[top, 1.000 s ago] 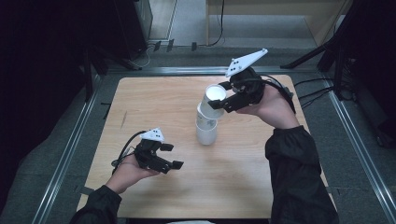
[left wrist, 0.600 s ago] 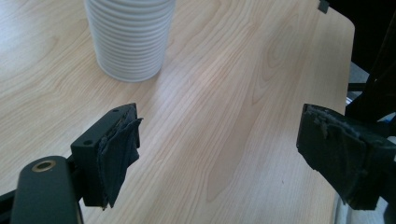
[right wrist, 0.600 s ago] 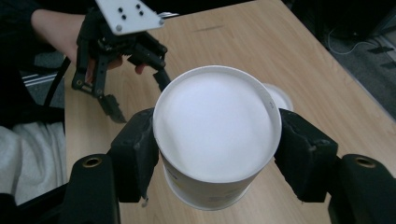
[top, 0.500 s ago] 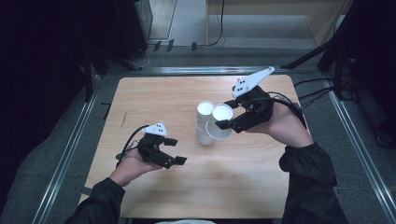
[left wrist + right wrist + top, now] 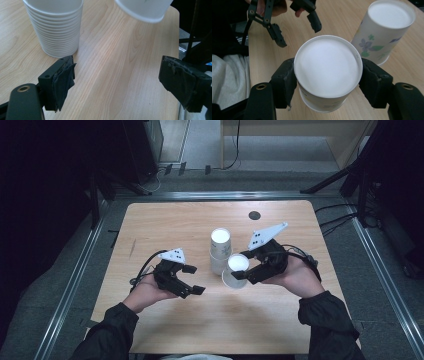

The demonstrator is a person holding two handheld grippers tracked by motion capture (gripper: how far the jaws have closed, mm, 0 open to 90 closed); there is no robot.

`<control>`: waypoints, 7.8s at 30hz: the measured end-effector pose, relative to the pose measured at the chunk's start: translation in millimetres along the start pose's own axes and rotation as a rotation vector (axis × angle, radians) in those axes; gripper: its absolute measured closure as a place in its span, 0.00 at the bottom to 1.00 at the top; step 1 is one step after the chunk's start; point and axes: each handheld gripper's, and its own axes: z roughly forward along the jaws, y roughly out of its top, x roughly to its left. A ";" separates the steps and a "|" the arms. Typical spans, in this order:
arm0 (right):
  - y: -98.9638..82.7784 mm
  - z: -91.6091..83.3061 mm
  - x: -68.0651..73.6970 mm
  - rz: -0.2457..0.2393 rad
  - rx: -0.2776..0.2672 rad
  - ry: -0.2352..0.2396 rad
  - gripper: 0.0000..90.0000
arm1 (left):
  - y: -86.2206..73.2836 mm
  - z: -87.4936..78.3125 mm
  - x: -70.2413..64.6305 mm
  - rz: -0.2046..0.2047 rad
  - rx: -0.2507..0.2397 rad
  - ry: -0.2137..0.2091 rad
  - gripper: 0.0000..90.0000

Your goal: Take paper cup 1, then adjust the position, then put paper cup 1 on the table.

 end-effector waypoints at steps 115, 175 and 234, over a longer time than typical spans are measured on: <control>-48.0 82.4 25.1 -0.046 -0.018 0.195 0.30 | 3.9 34.4 -22.6 0.281 0.341 -0.077 0.32; -24.2 43.4 15.7 -0.009 -0.246 0.333 0.39 | 7.6 -5.2 -30.5 0.159 -0.134 -0.183 0.14; -48.1 104.3 31.9 -0.145 0.107 0.242 0.34 | 13.5 37.7 -31.8 0.271 0.392 -0.103 0.27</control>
